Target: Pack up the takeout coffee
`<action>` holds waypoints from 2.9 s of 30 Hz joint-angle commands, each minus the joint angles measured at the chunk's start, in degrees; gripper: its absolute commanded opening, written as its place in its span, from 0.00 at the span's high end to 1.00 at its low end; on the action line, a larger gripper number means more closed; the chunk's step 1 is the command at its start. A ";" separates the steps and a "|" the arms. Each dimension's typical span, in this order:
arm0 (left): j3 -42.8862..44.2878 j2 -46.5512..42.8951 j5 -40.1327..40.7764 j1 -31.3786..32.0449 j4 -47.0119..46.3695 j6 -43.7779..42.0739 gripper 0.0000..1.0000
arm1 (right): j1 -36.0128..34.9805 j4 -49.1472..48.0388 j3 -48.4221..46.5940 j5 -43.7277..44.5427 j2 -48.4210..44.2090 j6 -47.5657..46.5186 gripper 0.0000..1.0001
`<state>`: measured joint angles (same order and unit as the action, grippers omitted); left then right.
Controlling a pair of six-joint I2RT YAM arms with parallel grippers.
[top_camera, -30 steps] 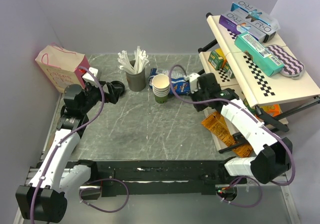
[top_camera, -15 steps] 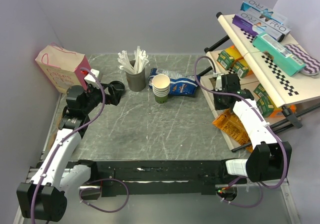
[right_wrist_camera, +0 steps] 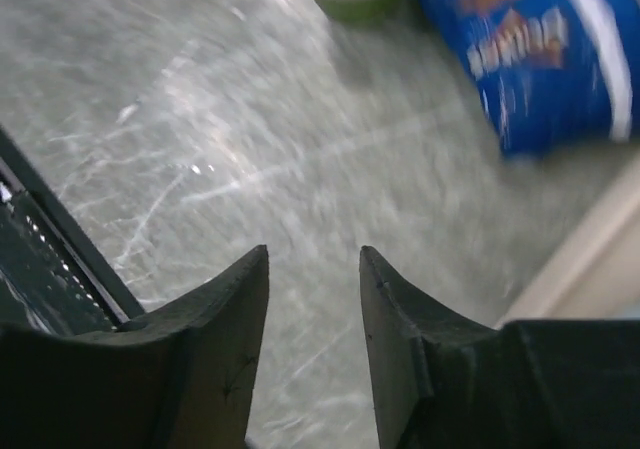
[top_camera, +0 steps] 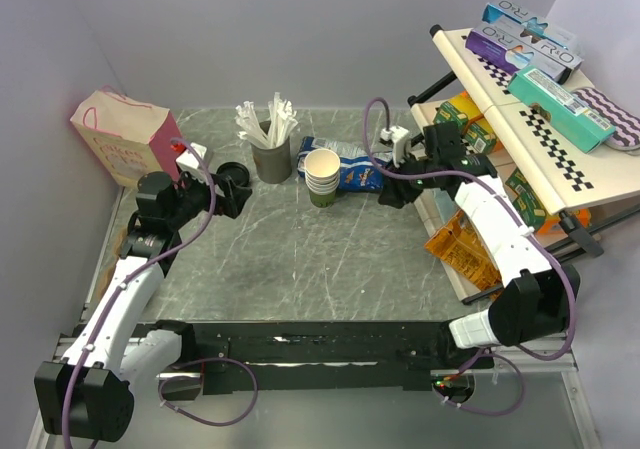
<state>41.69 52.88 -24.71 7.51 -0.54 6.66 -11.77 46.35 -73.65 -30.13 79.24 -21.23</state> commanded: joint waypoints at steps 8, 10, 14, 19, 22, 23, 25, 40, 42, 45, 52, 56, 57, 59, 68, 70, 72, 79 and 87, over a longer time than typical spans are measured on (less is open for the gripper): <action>1.55 -0.68 -6.84 0.23 4.66 -3.57 0.03 | -9.58 5.77 -24.32 -11.00 15.92 -29.03 0.48; 1.72 -0.85 -6.49 0.23 4.84 -3.93 0.03 | -11.16 6.38 -27.24 -10.74 18.57 -30.26 0.49; 2.25 -1.20 -5.79 0.23 5.02 -4.37 0.03 | -13.36 9.89 -36.27 -9.77 26.29 -34.83 0.49; 2.25 -1.55 -5.18 0.23 5.28 -4.81 0.03 | -14.60 12.71 -42.79 -9.16 31.32 -37.82 0.49; 2.08 -1.73 -4.74 0.23 5.28 -4.90 0.03 | -15.21 15.34 -44.74 -8.89 33.52 -39.84 0.49; 1.99 -1.82 -4.47 0.23 5.19 -4.90 0.03 | -15.39 16.13 -45.61 -8.98 34.22 -40.37 0.50; 1.81 -1.91 -4.38 0.23 4.93 -4.81 0.03 | -15.56 17.10 -45.71 -8.63 34.66 -41.60 0.50; 1.38 -1.20 -3.86 -0.13 3.44 -4.28 0.03 | -16.62 15.70 -45.09 -6.61 36.86 -41.87 0.57; 1.37 -1.12 -3.77 -0.21 3.26 -4.02 0.03 | -16.71 15.70 -45.27 -6.26 37.12 -41.87 0.58; 1.11 -1.29 -3.77 -0.30 3.08 -3.84 0.03 | -16.79 15.70 -45.36 -6.00 37.30 -42.05 0.60; 0.58 -1.82 -3.42 -0.39 3.17 -3.67 0.03 | -17.06 15.88 -45.18 -4.77 37.83 -42.57 0.64; 0.50 -1.99 -3.41 -0.39 3.26 -3.67 0.03 | -17.14 15.27 -45.36 -4.50 37.65 -42.57 0.69; 0.41 -2.08 -3.42 -0.39 3.26 -3.67 0.03 | -17.06 15.18 -45.44 -4.50 37.74 -42.57 0.71; 0.32 -1.99 -3.42 -0.48 3.09 -3.58 0.03 | -17.23 15.09 -45.71 -4.41 37.83 -42.49 0.74; 0.06 -1.82 -3.68 -0.48 2.56 -3.32 0.03 | -17.23 13.42 -45.01 -3.97 36.77 -41.70 0.94; -0.03 -1.91 -3.85 -0.48 2.29 -3.14 0.03 | -17.15 11.67 -44.39 -3.36 36.16 -40.91 1.00; -0.21 -1.73 -3.94 -0.48 2.03 -3.14 0.03 | -17.15 10.17 -43.43 -2.92 35.37 -40.29 1.00; -0.47 -1.55 -3.94 -0.56 1.59 -3.05 0.03 | -17.41 0.52 -41.23 2.61 32.56 -33.98 1.00; -1.44 -1.55 -4.82 -0.65 0.89 -2.70 0.03 | -18.11 -0.13 -39.28 4.99 30.88 -32.03 1.00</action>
<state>40.80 52.21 -28.23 7.20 3.09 2.81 -29.39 48.42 -110.50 -27.00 113.56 -53.93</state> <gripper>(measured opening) 0.969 0.020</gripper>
